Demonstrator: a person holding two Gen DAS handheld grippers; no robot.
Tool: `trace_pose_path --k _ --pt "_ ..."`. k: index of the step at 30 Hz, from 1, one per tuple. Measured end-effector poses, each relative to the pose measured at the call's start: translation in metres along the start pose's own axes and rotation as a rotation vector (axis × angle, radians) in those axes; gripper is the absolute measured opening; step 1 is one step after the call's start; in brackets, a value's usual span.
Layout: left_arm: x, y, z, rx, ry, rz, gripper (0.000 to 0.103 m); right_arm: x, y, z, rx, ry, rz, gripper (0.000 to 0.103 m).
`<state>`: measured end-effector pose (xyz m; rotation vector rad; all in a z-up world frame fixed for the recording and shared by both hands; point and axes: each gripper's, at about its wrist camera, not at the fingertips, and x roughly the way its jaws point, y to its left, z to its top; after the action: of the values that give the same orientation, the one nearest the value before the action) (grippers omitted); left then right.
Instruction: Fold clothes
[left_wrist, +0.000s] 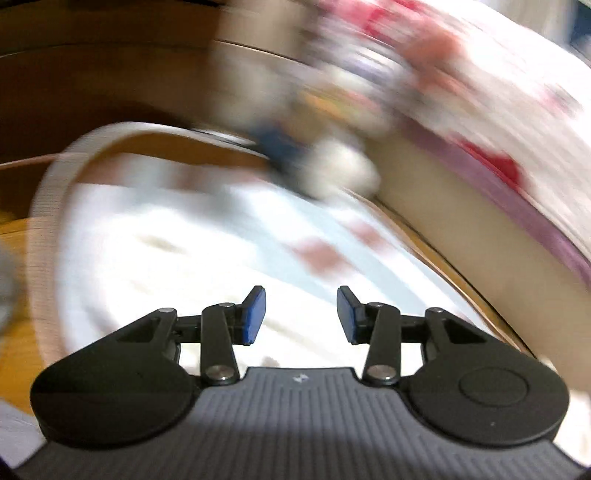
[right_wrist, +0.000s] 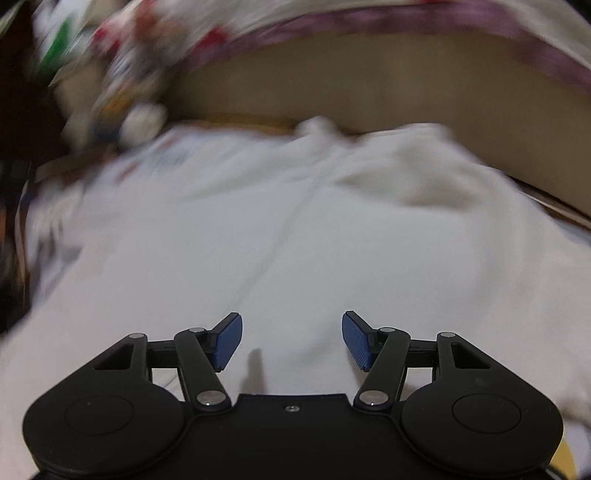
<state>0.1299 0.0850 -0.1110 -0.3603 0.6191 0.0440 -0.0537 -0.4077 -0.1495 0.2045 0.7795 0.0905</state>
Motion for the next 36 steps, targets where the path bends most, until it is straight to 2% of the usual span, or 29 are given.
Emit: trace_pose_path --k 3,6,9,11,15,17,20,23,24,26,27,28,29,30,31,36 --pt "0.007 -0.066 -0.014 0.149 0.109 -0.204 0.042 -0.031 -0.059 -0.006 0.159 -0.065 -0.121 0.065" --pt "-0.005 -0.132 -0.065 0.305 0.212 -0.349 0.043 -0.069 -0.122 -0.024 0.354 -0.120 -0.265 0.065" --pt "-0.021 -0.188 -0.122 0.494 0.299 -0.423 0.045 -0.109 -0.179 -0.049 0.557 -0.159 -0.395 0.065" --pt "-0.028 -0.214 -0.155 0.592 0.359 -0.461 0.045 -0.132 -0.213 -0.069 0.658 -0.180 -0.436 0.065" --pt "-0.033 -0.259 -0.186 0.741 0.418 -0.522 0.045 -0.159 -0.262 -0.096 0.797 -0.187 -0.506 0.066" --pt "-0.036 -0.281 -0.201 0.816 0.447 -0.552 0.045 -0.164 -0.282 -0.104 0.862 -0.200 -0.509 0.066" --pt "-0.040 -0.317 -0.213 0.882 0.434 -0.596 0.047 -0.164 -0.312 -0.109 0.941 -0.220 -0.514 0.067" --pt "-0.036 -0.341 -0.218 0.841 0.404 -0.605 0.048 -0.152 -0.335 -0.109 0.995 -0.232 -0.525 0.072" --pt "-0.032 -0.346 -0.220 0.810 0.402 -0.599 0.048 -0.147 -0.340 -0.106 0.980 -0.244 -0.539 0.073" --pt "-0.018 -0.352 -0.224 0.761 0.415 -0.581 0.048 -0.137 -0.347 -0.100 0.930 -0.275 -0.569 0.082" --pt "-0.012 -0.354 -0.226 0.742 0.423 -0.567 0.048 -0.131 -0.349 -0.094 0.876 -0.281 -0.589 0.082" --pt "-0.007 -0.355 -0.230 0.738 0.428 -0.545 0.048 -0.125 -0.352 -0.087 0.814 -0.284 -0.609 0.078" --pt "-0.004 -0.354 -0.233 0.746 0.424 -0.519 0.045 -0.118 -0.354 -0.080 0.752 -0.286 -0.629 0.030" --pt "0.000 -0.353 -0.235 0.755 0.418 -0.493 0.045 -0.121 -0.357 -0.077 0.707 -0.304 -0.642 0.007" --pt "0.001 -0.350 -0.236 0.757 0.408 -0.473 0.045 -0.126 -0.359 -0.075 0.668 -0.326 -0.653 0.010" --pt "0.000 -0.318 -0.228 0.690 0.413 -0.439 0.047 -0.152 -0.370 -0.067 0.470 -0.433 -0.703 0.011"
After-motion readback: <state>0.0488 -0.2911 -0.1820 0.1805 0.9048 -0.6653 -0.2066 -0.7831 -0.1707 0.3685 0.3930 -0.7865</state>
